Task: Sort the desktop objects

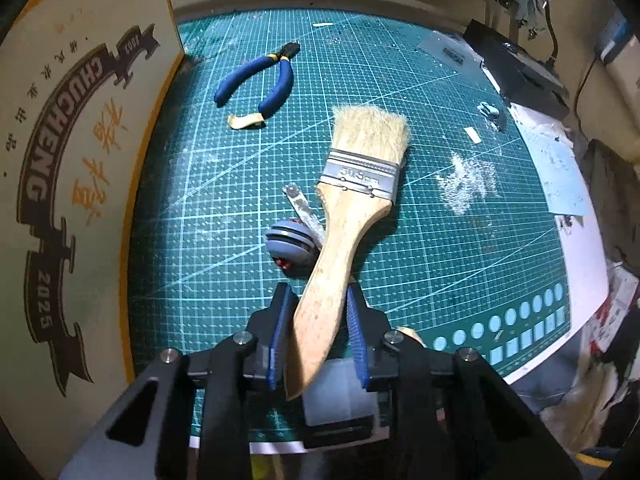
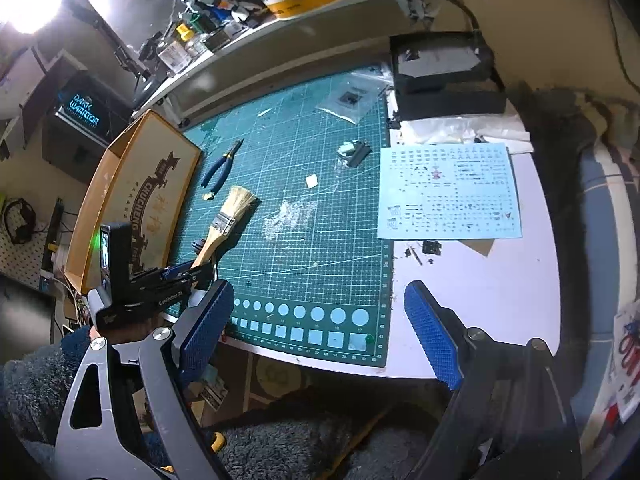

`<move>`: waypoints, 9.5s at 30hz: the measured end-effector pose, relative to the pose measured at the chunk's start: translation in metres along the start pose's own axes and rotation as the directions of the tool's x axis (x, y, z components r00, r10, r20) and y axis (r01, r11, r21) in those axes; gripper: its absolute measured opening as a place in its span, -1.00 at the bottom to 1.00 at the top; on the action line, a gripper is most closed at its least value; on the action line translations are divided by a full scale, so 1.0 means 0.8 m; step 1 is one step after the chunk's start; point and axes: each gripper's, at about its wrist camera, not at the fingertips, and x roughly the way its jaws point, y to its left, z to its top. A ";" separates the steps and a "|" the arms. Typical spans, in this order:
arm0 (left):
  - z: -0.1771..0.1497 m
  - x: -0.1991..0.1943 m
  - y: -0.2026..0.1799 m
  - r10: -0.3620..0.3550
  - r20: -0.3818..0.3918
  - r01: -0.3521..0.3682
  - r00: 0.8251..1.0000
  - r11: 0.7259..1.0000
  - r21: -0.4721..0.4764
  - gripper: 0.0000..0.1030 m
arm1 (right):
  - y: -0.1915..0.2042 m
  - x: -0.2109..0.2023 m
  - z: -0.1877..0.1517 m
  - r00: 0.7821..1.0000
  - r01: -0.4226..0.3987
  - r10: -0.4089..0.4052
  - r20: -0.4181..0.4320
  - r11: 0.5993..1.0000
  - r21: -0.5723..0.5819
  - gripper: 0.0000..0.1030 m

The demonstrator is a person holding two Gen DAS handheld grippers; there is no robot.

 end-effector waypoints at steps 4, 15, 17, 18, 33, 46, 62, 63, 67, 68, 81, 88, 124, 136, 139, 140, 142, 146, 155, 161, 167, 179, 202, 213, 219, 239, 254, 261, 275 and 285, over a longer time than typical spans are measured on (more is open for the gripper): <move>0.001 -0.025 -0.002 -0.050 0.035 0.051 0.998 0.998 -0.041 -0.58 | -0.001 0.002 0.002 1.000 -0.006 0.006 -0.006 1.000 0.007 0.67; 0.046 -0.127 0.007 -0.123 0.184 0.149 0.975 0.980 -0.133 -0.62 | 0.031 0.021 0.014 0.999 -0.047 0.046 -0.030 0.998 -0.038 0.67; 0.058 -0.147 0.007 -0.113 0.209 0.140 0.972 0.982 -0.123 -0.63 | 0.039 0.024 0.017 0.998 -0.054 0.052 -0.033 0.997 -0.051 0.67; 0.062 -0.156 0.008 -0.106 0.219 0.134 0.970 0.984 -0.118 -0.64 | 0.044 0.025 0.019 0.998 -0.057 0.055 -0.034 0.997 -0.057 0.67; 0.024 -0.234 0.043 -0.071 0.303 0.121 0.950 0.982 -0.147 -0.66 | 0.142 0.109 0.022 0.990 -0.127 0.103 -0.094 0.944 -0.303 0.48; -0.003 -0.248 0.067 0.002 0.302 0.067 0.953 0.974 -0.217 -0.67 | 0.232 0.242 0.028 0.959 -0.256 0.124 -0.253 0.757 -0.601 -0.41; 0.003 -0.250 0.081 0.013 0.301 0.070 0.953 0.962 -0.264 -0.68 | 0.244 0.269 0.025 0.973 -0.204 0.085 -0.214 0.749 -0.631 -0.57; 0.006 -0.251 0.079 0.008 0.306 0.074 0.952 0.964 -0.255 -0.68 | 0.242 0.260 0.027 0.975 -0.200 0.089 -0.204 0.752 -0.628 -0.57; 0.019 -0.255 0.065 -0.011 0.322 0.084 0.947 0.973 -0.215 -0.68 | 0.223 0.215 0.041 0.984 -0.168 0.099 -0.147 0.786 -0.596 -0.57; 0.023 -0.256 0.060 -0.017 0.324 0.087 0.946 0.975 -0.203 -0.69 | 0.220 0.204 0.047 0.986 -0.157 0.098 -0.131 0.797 -0.583 -0.57; 0.050 -0.237 0.020 -0.060 0.321 0.095 0.945 0.991 -0.094 -0.81 | 0.164 0.039 0.104 0.993 0.020 0.026 0.112 0.919 -0.393 -0.57; 0.014 -0.148 0.018 -0.028 0.153 0.056 0.988 0.982 -0.181 -0.66 | 0.114 0.007 0.079 0.991 0.022 0.019 0.132 0.954 -0.299 -0.57; 0.075 -0.116 0.005 0.061 0.164 -0.018 0.985 0.968 -0.248 -0.96 | 0.088 0.014 0.089 0.992 -0.073 0.103 0.073 0.940 -0.334 -0.57; 0.074 -0.080 0.029 0.035 0.102 -0.011 0.994 0.972 -0.234 -0.88 | 0.102 0.006 0.103 0.989 -0.073 0.110 0.095 0.941 -0.331 -0.57; 0.072 -0.056 0.036 0.012 0.076 0.006 0.997 0.973 -0.230 -0.43 | 0.094 0.011 0.096 0.991 -0.077 0.107 0.080 0.947 -0.312 -0.57; 0.074 -0.051 0.039 0.014 0.075 0.004 0.997 0.973 -0.231 -0.20 | 0.091 0.013 0.093 0.992 -0.079 0.106 0.075 0.950 -0.303 -0.57; 0.085 -0.044 0.047 0.041 0.096 -0.017 0.995 0.970 -0.243 0.22 | 0.086 0.018 0.087 0.992 -0.081 0.105 0.065 0.951 -0.298 -0.57; 0.110 -0.021 0.042 0.185 0.104 -0.163 0.977 0.968 -0.189 0.34 | 0.070 0.030 0.073 0.992 -0.099 0.115 0.044 0.959 -0.267 -0.57; 0.156 0.037 0.025 0.494 0.104 -0.492 0.863 0.869 -0.045 0.21 | 0.033 0.060 0.062 0.988 -0.147 0.153 0.015 0.970 -0.194 -0.57; 0.162 0.038 0.047 0.455 0.063 -0.446 0.888 0.887 -0.117 -0.68 | 0.016 0.072 0.068 0.986 -0.166 0.169 0.000 0.972 -0.163 -0.57; 0.154 -0.019 0.055 0.271 0.099 -0.240 0.957 0.938 -0.249 -0.75 | 0.014 0.077 0.085 0.985 -0.170 0.171 -0.007 0.971 -0.170 -0.57; 0.127 -0.115 -0.006 0.134 0.150 -0.097 0.980 0.968 -0.232 -0.75 | 0.051 0.061 0.118 0.986 -0.161 0.168 0.012 0.961 -0.227 -0.57; 0.124 -0.334 -0.048 0.053 0.429 -0.005 0.902 0.994 -0.110 -0.75 | 0.159 -0.111 0.151 0.964 0.059 0.000 0.265 0.975 -0.216 -0.57; 0.097 -0.362 -0.019 0.095 0.433 -0.028 0.897 0.987 -0.158 -0.75 | 0.189 -0.120 0.146 0.961 0.008 0.066 0.267 0.963 -0.268 -0.57; 0.088 -0.367 0.012 0.105 0.426 -0.037 0.899 0.985 -0.166 -0.75 | 0.210 -0.101 0.144 0.967 -0.006 0.076 0.244 0.962 -0.275 -0.57; 0.104 -0.326 0.298 -0.005 0.307 0.043 0.952 0.992 -0.118 -0.75 | 0.418 0.028 0.151 0.977 0.099 -0.055 0.206 0.972 -0.211 -0.57; 0.094 -0.254 0.373 -0.034 0.016 0.035 0.999 0.997 -0.062 -0.75 | 0.537 0.182 0.128 0.994 0.045 -0.073 -0.083 0.955 -0.294 -0.57; 0.084 -0.213 0.391 -0.056 -0.070 0.050 0.996 0.996 -0.075 -0.75 | 0.542 0.240 0.125 0.980 0.054 -0.109 -0.168 0.952 -0.301 -0.57; 0.078 -0.157 0.402 -0.052 -0.244 0.039 0.968 0.997 -0.061 -0.73 | 0.536 0.302 0.109 0.936 0.104 -0.193 -0.294 0.950 -0.293 -0.57; 0.070 -0.148 0.397 -0.034 -0.283 0.022 0.959 0.999 -0.047 -0.73 | 0.528 0.306 0.101 0.922 0.130 -0.222 -0.318 0.949 -0.287 -0.54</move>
